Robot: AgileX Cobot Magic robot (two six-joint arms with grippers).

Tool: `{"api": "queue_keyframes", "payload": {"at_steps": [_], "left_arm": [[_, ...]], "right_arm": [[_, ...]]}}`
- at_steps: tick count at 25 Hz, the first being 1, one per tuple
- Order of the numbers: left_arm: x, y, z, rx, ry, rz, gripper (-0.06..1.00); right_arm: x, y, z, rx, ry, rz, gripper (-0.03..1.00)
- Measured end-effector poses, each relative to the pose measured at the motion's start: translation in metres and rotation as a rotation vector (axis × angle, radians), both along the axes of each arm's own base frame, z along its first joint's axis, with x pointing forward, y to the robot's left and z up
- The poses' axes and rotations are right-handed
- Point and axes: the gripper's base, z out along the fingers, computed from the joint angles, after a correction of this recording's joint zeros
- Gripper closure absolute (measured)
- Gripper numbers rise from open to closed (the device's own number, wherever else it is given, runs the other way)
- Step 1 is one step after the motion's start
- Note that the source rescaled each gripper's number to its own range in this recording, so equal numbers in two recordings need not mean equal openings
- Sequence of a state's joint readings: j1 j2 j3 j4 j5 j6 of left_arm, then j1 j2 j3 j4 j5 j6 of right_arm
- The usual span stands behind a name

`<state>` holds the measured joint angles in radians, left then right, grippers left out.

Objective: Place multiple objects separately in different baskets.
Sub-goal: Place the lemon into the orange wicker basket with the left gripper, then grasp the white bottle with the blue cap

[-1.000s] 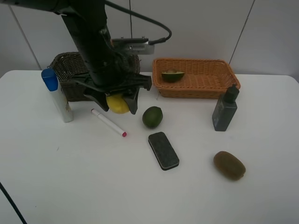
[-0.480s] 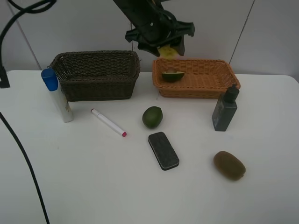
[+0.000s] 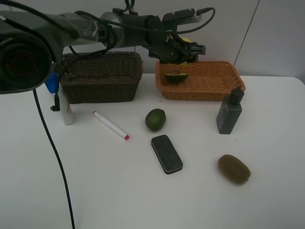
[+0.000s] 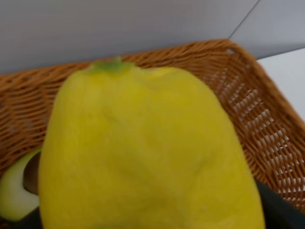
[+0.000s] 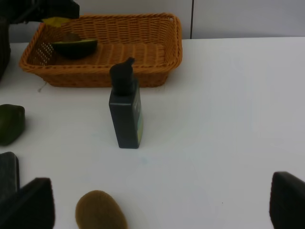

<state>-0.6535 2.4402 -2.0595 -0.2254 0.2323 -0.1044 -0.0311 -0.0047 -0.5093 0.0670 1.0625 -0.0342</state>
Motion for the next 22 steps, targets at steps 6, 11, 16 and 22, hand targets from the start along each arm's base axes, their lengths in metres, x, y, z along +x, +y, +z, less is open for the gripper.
{"api": "queue_keyframes", "payload": {"at_steps": [6, 11, 16, 22], "left_arm": [[0.002, -0.001, -0.008, 0.018, -0.013, -0.014, -0.05], [-0.005, 0.001, -0.001, 0.062, 0.052, -0.039, -0.05], [-0.023, 0.011, 0.05, 0.102, 0.113, -0.082, -0.05], [-0.061, 0.035, 0.115, 0.185, 0.258, -0.133, -0.05]], "right_arm": [[0.0, 0.0, 0.0, 0.0, 0.0, 0.0, -0.03], [0.0, 0.0, 0.0, 0.0, 0.0, 0.0, -0.03], [0.0, 0.0, 0.0, 0.0, 0.0, 0.0, -0.03], [0.0, 0.0, 0.0, 0.0, 0.0, 0.0, -0.03]]}}
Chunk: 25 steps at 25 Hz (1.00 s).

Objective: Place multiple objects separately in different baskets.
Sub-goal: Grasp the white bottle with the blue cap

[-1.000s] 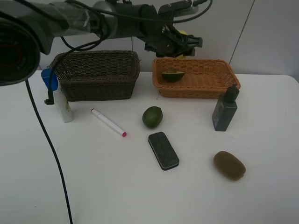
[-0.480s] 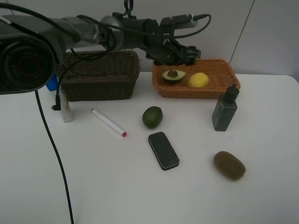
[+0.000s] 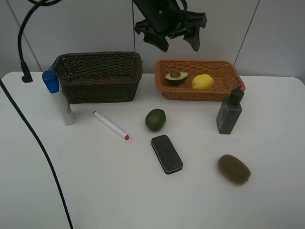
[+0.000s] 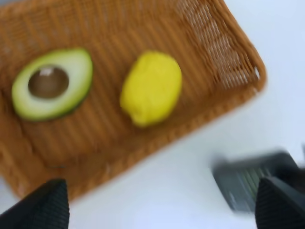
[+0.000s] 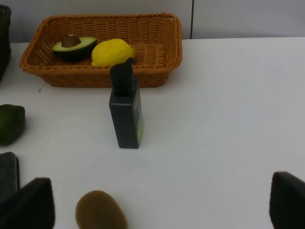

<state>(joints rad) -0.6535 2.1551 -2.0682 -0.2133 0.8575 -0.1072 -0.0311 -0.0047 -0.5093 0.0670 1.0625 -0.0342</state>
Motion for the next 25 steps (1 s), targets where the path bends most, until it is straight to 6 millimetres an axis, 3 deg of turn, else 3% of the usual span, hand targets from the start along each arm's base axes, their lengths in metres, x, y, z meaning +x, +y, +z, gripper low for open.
{"api": "queue_keyframes", "payload": {"at_steps": [3, 6, 11, 14, 21, 25], "left_arm": [[-0.017, 0.016, 0.02, 0.097, 0.079, 0.01, -0.05], [-0.027, 0.032, 0.027, 0.223, 0.133, 0.035, -0.05], [-0.038, 0.046, 0.04, 0.256, 0.115, 0.056, -0.05], [-0.051, 0.063, 0.061, 0.251, 0.081, 0.079, -0.05], [-0.073, 0.141, 0.101, 0.234, 0.04, 0.268, -0.05], [-0.094, 0.179, 0.104, 0.218, 0.073, 0.382, -0.05]], "right_arm": [[0.0, 0.0, 0.0, 0.0, 0.0, 0.0, -0.03], [0.0, 0.0, 0.0, 0.0, 0.0, 0.0, -0.03], [0.0, 0.0, 0.0, 0.0, 0.0, 0.0, -0.03], [0.0, 0.0, 0.0, 0.0, 0.0, 0.0, -0.03], [0.0, 0.0, 0.0, 0.0, 0.0, 0.0, -0.03], [0.0, 0.0, 0.0, 0.0, 0.0, 0.0, -0.03]]}}
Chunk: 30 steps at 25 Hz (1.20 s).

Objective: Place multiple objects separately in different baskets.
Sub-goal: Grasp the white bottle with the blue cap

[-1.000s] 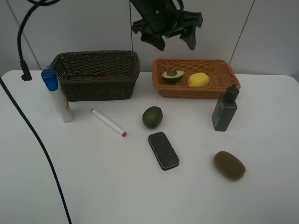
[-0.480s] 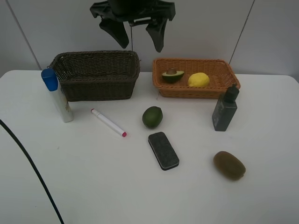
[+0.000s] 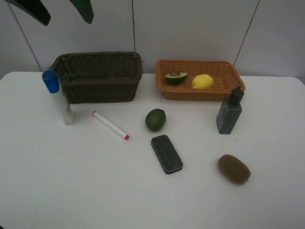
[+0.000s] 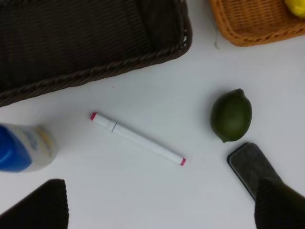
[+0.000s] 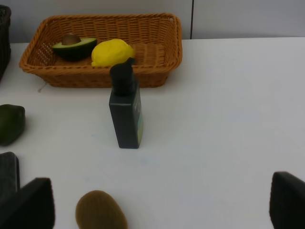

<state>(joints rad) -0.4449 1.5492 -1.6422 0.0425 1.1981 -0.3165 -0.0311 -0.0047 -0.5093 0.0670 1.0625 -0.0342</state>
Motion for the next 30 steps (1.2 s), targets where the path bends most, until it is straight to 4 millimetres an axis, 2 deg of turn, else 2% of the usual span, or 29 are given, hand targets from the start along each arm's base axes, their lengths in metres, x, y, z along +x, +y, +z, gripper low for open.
{"api": "queue_keyframes", "payload": {"at_steps": [5, 9, 12, 19, 30], "left_arm": [[-0.022, 0.045, -0.019, 0.003, 0.075, 0.173, -0.05], [-0.022, 0.068, -0.042, 0.026, 0.151, 0.264, -0.05], [-0.017, 0.078, -0.052, 0.038, 0.187, 0.304, -0.05], [-0.003, 0.079, -0.072, 0.077, 0.246, 0.312, -0.05], [0.043, 0.071, -0.133, 0.118, 0.292, 0.299, -0.05]], "right_arm": [[0.0, 0.0, 0.0, 0.0, 0.0, 0.0, -0.03], [0.0, 0.0, 0.0, 0.0, 0.0, 0.0, -0.03], [0.0, 0.0, 0.0, 0.0, 0.0, 0.0, -0.03], [0.0, 0.0, 0.0, 0.0, 0.0, 0.0, -0.03], [0.0, 0.0, 0.0, 0.0, 0.0, 0.0, -0.03]]}}
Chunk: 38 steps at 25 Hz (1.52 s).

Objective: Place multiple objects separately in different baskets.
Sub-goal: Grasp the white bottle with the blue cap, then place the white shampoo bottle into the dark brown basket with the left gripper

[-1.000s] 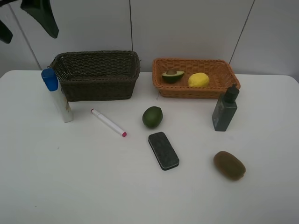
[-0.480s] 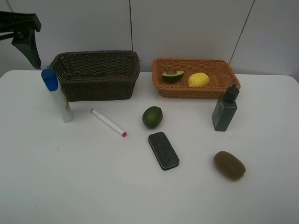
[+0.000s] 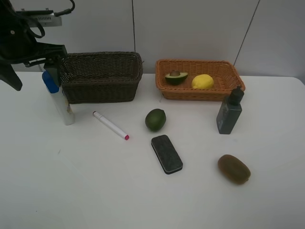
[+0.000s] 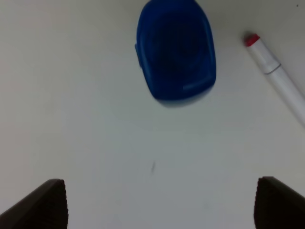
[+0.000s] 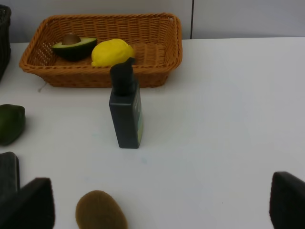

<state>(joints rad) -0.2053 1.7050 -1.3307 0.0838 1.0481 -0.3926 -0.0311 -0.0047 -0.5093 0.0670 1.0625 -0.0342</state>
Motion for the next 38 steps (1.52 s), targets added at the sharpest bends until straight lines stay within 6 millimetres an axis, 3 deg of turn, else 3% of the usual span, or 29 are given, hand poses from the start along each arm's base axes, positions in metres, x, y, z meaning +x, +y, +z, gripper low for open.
{"api": "queue_keyframes", "payload": {"at_steps": [9, 17, 20, 25, 26, 29, 32, 38], "left_arm": [[0.026, -0.005, -0.047, 0.008, 0.018, -0.013, -0.05], [0.032, -0.003, -0.057, 0.051, 0.0, -0.039, -0.02], [0.035, -0.003, -0.065, 0.052, 0.009, -0.041, 0.14], [0.035, -0.003, -0.069, 0.054, 0.031, -0.027, 0.64], [0.034, -0.003, -0.069, 0.056, 0.035, -0.027, 0.66], [0.031, -0.002, -0.064, 0.06, 0.047, -0.021, 0.66], [0.024, -0.001, -0.046, 0.054, 0.03, -0.014, 0.66], [0.01, -0.001, 0.019, 0.002, -0.096, -0.038, 0.66]], "right_arm": [[0.0, 0.0, 0.0, 0.0, 0.0, 0.0, -0.03], [0.0, 0.0, 0.0, 0.0, 0.0, 0.0, -0.03], [0.0, 0.0, 0.0, 0.0, 0.0, 0.0, -0.03], [0.0, 0.0, 0.0, 0.0, 0.0, 0.0, -0.03], [0.0, 0.0, 0.0, 0.0, 0.0, 0.0, -0.03], [0.0, 0.0, 0.0, 0.0, 0.0, 0.0, -0.03], [0.0, 0.0, 0.0, 0.0, 0.0, 0.0, -0.03], [0.0, 0.0, 0.0, 0.0, 0.0, 0.0, -0.03]]}}
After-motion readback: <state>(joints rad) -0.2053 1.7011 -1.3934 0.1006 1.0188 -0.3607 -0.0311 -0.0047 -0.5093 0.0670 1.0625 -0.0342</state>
